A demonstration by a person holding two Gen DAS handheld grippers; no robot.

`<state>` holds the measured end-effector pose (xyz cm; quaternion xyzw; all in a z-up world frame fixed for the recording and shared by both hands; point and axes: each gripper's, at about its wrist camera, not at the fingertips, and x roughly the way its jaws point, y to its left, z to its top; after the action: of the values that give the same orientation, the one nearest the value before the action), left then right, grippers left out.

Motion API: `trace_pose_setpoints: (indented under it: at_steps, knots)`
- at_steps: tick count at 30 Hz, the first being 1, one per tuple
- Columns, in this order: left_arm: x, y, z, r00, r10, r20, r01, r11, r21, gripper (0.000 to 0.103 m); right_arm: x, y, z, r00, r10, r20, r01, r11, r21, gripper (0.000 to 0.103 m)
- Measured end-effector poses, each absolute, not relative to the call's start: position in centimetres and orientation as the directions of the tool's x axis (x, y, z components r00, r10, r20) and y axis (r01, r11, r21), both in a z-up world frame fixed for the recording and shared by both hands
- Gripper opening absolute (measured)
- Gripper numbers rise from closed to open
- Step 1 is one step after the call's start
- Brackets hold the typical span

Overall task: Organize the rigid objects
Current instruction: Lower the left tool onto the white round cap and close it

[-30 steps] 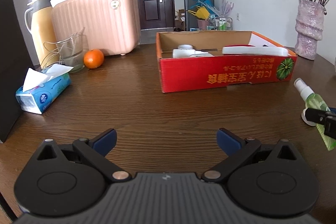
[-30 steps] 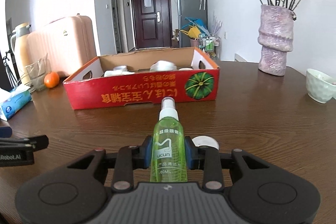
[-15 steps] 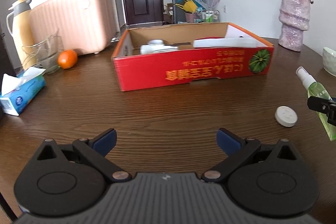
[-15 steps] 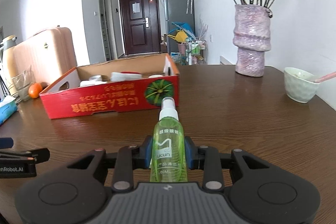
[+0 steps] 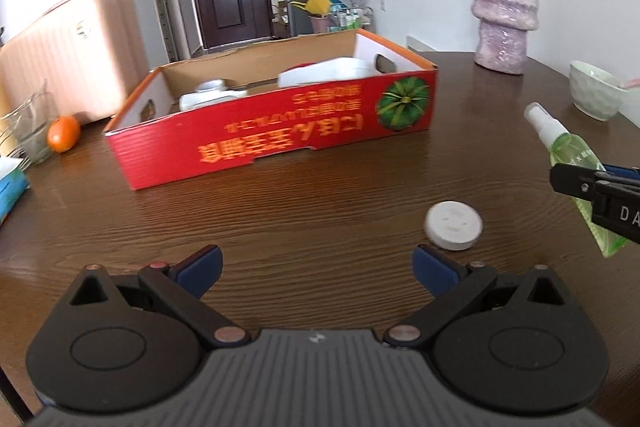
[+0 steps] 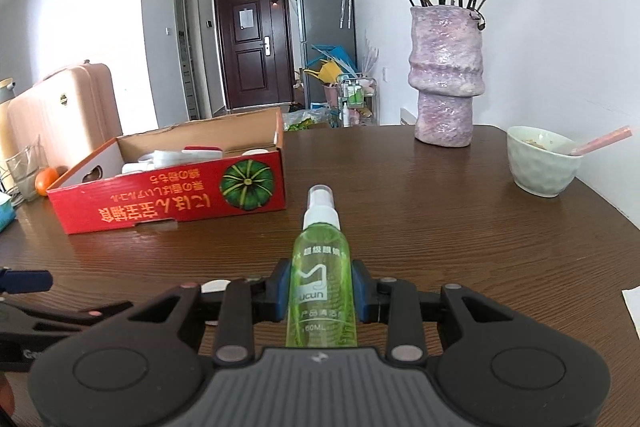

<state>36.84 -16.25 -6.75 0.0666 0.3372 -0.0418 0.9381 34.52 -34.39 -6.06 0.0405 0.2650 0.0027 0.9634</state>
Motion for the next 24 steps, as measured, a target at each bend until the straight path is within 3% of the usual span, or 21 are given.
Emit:
trace_pose_setpoints:
  at_steps: [20, 22, 24]
  knots:
    - [40.0, -22.5, -8.3, 0.726, -0.069, -0.684, 0.164, 0.984, 0.075, 0.103, 35.0, -37.2, -6.5, 0.851, -0.003, -0.525, 0.049, 0.996, 0.073, 0.030]
    - [40.3, -22.5, -8.5, 0.719, -0.077, -0.691, 0.167, 0.984, 0.064, 0.100, 35.1, -37.2, -6.6, 0.849, -0.005, -0.528, 0.051, 0.996, 0.072, 0.030]
    - [40.6, -22.6, -8.7, 0.711, -0.093, -0.696, 0.177, 0.983, 0.049, 0.089, 35.2, -37.1, -6.7, 0.847, -0.009, -0.531, 0.055, 0.996, 0.070, 0.030]
